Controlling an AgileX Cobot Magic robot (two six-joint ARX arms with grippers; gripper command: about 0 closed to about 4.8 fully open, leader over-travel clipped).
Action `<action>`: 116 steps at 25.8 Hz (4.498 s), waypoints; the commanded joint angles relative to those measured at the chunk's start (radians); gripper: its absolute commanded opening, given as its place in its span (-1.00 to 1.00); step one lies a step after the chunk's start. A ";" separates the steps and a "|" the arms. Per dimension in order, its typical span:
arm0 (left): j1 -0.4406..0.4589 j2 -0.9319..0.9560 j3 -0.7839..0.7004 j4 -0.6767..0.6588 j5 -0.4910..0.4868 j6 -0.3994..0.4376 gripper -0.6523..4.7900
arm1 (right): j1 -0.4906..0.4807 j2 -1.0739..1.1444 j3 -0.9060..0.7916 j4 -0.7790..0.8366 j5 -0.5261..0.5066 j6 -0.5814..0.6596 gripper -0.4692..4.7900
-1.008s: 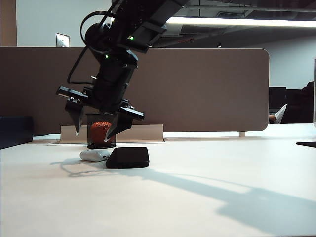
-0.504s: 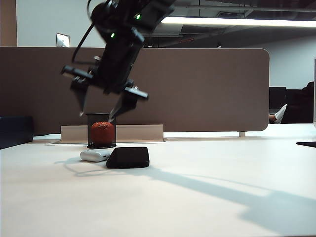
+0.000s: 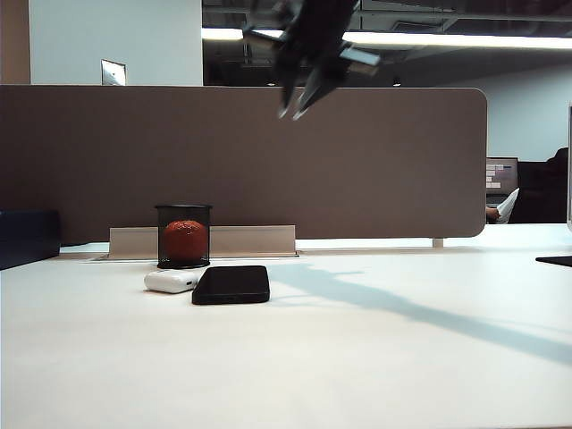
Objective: Find the wireless headphone case on the desktop and place it on the left side of the phone.
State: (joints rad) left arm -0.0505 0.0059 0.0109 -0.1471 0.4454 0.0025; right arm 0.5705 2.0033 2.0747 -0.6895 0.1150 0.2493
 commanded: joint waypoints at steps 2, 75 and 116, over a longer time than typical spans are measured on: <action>0.002 0.001 0.002 0.005 0.000 -0.003 -0.78 | -0.046 -0.107 0.003 -0.038 0.026 -0.109 -0.85; 0.002 0.001 0.002 0.186 -0.396 -0.003 -0.78 | -0.466 -1.810 -1.782 0.522 -0.162 -0.188 -0.85; 0.002 0.000 0.002 0.186 -0.397 -0.003 -0.78 | -0.467 -2.006 -2.059 0.669 -0.159 -0.251 -0.84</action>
State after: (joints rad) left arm -0.0505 0.0059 0.0105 0.0296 0.0444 0.0025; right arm 0.1043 -0.0021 0.0135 -0.0406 -0.0456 0.0017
